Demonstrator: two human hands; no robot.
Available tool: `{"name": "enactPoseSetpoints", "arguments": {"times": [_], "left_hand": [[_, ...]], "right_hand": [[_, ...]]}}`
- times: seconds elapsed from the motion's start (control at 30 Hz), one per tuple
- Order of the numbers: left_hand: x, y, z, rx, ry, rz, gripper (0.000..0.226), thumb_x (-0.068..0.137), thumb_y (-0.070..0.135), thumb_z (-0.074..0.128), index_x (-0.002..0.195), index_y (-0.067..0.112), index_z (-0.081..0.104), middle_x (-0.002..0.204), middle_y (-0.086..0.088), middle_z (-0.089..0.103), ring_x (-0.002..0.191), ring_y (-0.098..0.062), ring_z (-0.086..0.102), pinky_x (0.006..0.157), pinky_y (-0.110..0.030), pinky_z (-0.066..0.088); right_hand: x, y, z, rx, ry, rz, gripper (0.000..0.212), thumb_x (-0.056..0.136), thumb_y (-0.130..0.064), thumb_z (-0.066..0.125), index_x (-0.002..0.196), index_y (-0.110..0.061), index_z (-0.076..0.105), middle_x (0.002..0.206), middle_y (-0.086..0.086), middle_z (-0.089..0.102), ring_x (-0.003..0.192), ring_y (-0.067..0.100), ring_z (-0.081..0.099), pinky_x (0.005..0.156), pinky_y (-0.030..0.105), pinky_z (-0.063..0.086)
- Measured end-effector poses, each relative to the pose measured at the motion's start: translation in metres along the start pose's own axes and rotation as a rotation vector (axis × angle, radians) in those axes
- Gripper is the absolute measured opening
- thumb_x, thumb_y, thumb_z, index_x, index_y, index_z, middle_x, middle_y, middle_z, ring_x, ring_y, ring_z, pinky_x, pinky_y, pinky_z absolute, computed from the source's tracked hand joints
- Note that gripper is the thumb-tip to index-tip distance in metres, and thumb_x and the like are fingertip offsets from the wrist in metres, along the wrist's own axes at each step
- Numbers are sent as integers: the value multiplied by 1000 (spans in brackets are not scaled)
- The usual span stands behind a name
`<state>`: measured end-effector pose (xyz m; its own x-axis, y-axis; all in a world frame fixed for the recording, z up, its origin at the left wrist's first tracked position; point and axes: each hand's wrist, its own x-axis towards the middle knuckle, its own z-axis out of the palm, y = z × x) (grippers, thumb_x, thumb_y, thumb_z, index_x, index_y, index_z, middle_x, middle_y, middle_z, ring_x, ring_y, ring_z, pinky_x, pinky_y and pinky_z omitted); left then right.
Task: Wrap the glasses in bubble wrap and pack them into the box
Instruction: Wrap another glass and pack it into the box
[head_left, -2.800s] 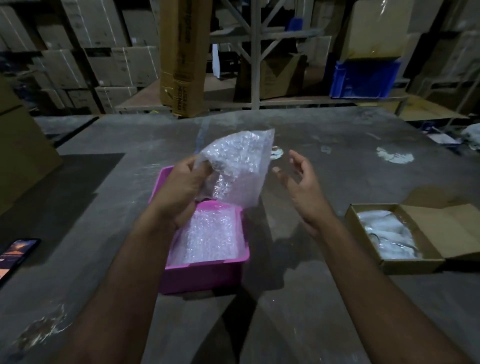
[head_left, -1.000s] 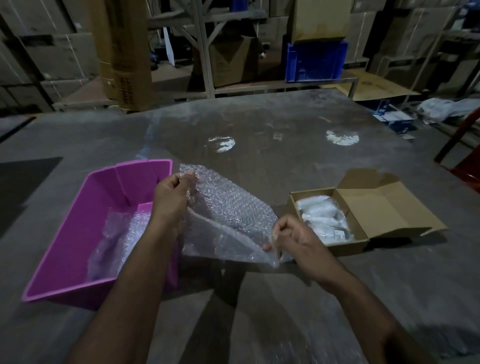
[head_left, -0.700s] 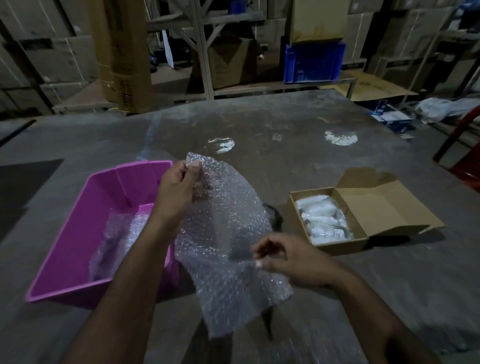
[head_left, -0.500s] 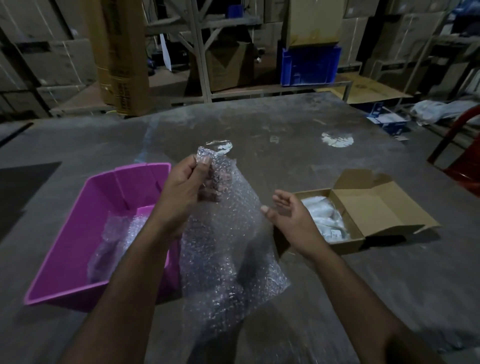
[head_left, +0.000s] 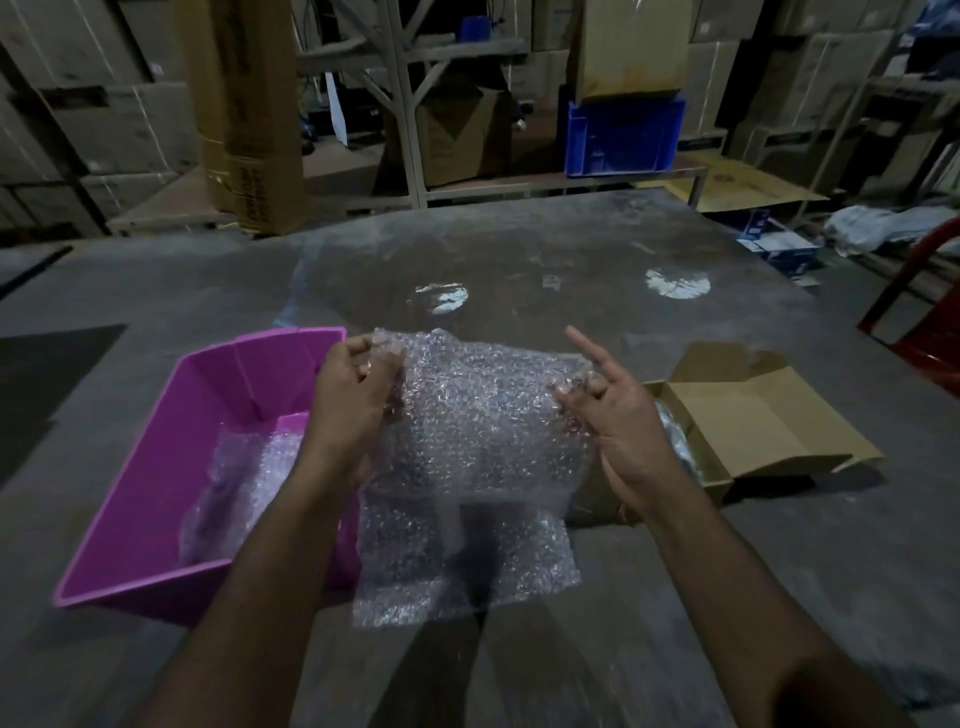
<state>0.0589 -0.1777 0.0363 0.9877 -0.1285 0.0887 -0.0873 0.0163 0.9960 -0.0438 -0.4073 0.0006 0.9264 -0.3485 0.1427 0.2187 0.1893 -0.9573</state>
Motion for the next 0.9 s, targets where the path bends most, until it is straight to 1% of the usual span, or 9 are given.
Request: {"name": "enactPoseSetpoints", "arguments": {"times": [0.1, 0.2, 0.33, 0.4, 0.5, 0.6, 0.67, 0.77, 0.9], "left_hand": [[3, -9, -3, 38, 70, -2, 28, 99, 20, 64, 121, 12, 47, 89, -9, 61, 65, -8, 55, 55, -23, 46], [1, -10, -2, 60, 21, 56, 15, 103, 13, 57, 99, 22, 46, 83, 0, 56, 66, -8, 51, 63, -29, 45], [-1, -10, -6, 36, -137, 113, 34, 104, 6, 51, 88, 33, 63, 84, 10, 61, 74, -7, 51, 76, -44, 46], [-3, -7, -6, 84, -186, 133, 35, 105, 8, 49, 100, 35, 72, 96, 15, 70, 78, -5, 56, 79, -39, 49], [-7, -3, -4, 72, -235, 108, 35, 105, 6, 47, 115, 27, 73, 110, 6, 73, 80, -3, 63, 72, -25, 54], [-7, -2, -5, 99, -318, 133, 29, 95, 14, 67, 123, 24, 71, 114, 5, 73, 94, -4, 65, 81, -23, 55], [-7, -3, -5, 208, -337, 188, 41, 79, 22, 82, 119, 25, 73, 107, 7, 75, 90, -3, 65, 80, -19, 54], [-7, 0, -4, 262, -279, 230, 30, 74, 27, 84, 102, 19, 78, 87, 1, 77, 74, -7, 64, 68, -18, 52], [-3, -1, -8, 286, -262, 255, 19, 84, 32, 75, 90, 14, 75, 99, -6, 72, 87, -8, 67, 76, -18, 52]], "right_hand": [[-3, -7, -5, 3, 24, -27, 41, 90, 2, 64, 122, -24, 69, 119, 0, 73, 95, 4, 68, 78, 19, 54], [-5, -9, -10, -29, 82, -34, 27, 83, -11, 71, 108, -20, 74, 107, -1, 77, 99, 8, 69, 79, 18, 54], [-6, -13, -14, -79, 110, -41, 24, 87, -8, 72, 111, -15, 74, 103, -2, 77, 95, 7, 69, 79, 18, 54], [-6, -15, -14, -91, 130, -55, 30, 84, -9, 75, 114, -14, 73, 103, -1, 77, 94, 7, 69, 82, 20, 55], [-6, -17, -17, -127, 123, -86, 39, 81, -5, 78, 118, -12, 72, 88, -9, 75, 85, 4, 66, 80, 19, 56], [-6, -17, -19, -203, 113, -121, 40, 81, -3, 79, 119, -12, 71, 72, -17, 69, 70, -2, 59, 72, 14, 52], [-5, -19, -20, -252, 132, -136, 30, 80, -13, 82, 109, -17, 75, 79, -9, 74, 72, 4, 61, 72, 20, 54], [-4, -18, -22, -349, 178, -144, 23, 75, -31, 84, 90, -15, 77, 87, 12, 75, 76, 16, 63, 74, 32, 54], [-2, -21, -24, -500, 167, -194, 36, 70, -46, 80, 79, -13, 71, 101, 8, 65, 88, 14, 65, 80, 24, 52]]}}
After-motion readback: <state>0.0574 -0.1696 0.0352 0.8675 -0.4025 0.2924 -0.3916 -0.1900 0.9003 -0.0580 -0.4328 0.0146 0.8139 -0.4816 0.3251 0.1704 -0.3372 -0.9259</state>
